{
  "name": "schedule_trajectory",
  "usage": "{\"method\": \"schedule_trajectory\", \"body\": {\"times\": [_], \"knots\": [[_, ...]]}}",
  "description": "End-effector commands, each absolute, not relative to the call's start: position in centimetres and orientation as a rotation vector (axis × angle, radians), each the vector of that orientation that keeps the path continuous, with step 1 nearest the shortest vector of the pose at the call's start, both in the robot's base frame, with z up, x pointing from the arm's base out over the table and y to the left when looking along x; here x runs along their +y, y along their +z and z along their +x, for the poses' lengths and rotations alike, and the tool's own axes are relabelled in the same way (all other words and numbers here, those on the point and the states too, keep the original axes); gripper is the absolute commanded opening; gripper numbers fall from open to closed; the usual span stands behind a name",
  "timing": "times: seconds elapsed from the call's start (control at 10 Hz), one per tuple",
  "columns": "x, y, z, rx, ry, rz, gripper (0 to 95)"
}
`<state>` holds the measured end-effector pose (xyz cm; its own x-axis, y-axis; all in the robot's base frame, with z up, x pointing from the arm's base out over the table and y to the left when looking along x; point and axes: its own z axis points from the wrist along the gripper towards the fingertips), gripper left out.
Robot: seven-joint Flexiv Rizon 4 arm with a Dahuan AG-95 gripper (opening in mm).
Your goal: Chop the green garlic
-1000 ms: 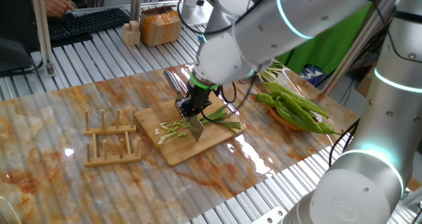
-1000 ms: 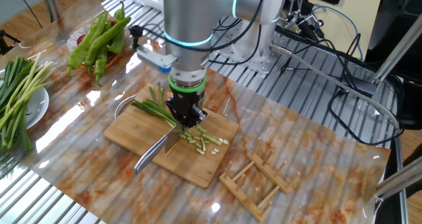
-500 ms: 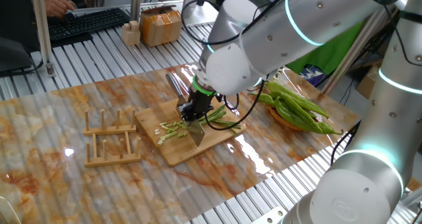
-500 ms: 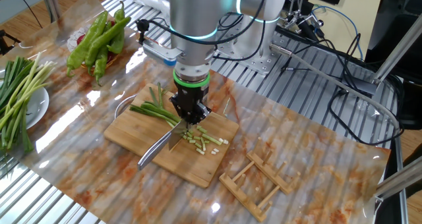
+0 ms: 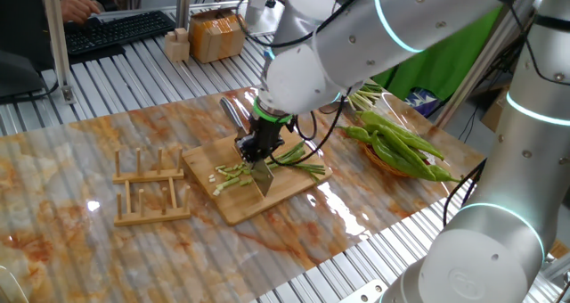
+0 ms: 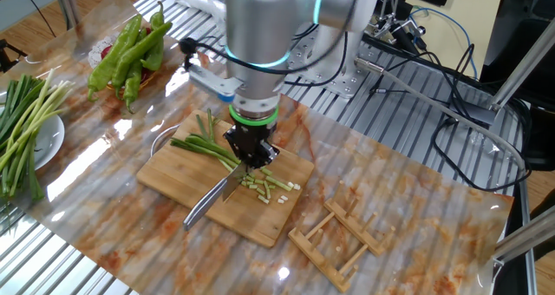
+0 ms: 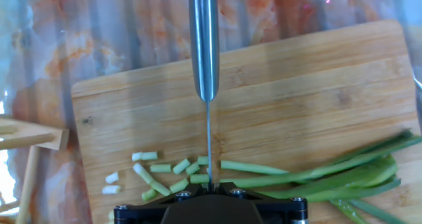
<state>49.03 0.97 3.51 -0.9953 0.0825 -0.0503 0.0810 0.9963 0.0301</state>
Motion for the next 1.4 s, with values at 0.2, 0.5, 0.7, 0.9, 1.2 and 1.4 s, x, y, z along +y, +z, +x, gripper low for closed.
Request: {"method": "schedule_trajectory", "body": {"times": [0.2, 0.5, 0.7, 0.9, 1.2, 1.4], "knots": [[0.9, 5.3, 48.8, 3.098, 0.064, 0.151, 0.0], [0.3, 6.3, 48.8, 3.103, 0.057, 0.133, 0.0], [-0.7, 6.3, 48.9, 3.102, 0.059, 0.118, 0.0], [-1.0, 6.3, 49.0, 3.102, 0.057, 0.126, 0.0], [-1.1, 6.2, 49.0, 3.102, 0.058, 0.13, 0.0], [-1.0, 4.7, 48.9, 3.085, 0.063, 0.128, 0.0]]}}
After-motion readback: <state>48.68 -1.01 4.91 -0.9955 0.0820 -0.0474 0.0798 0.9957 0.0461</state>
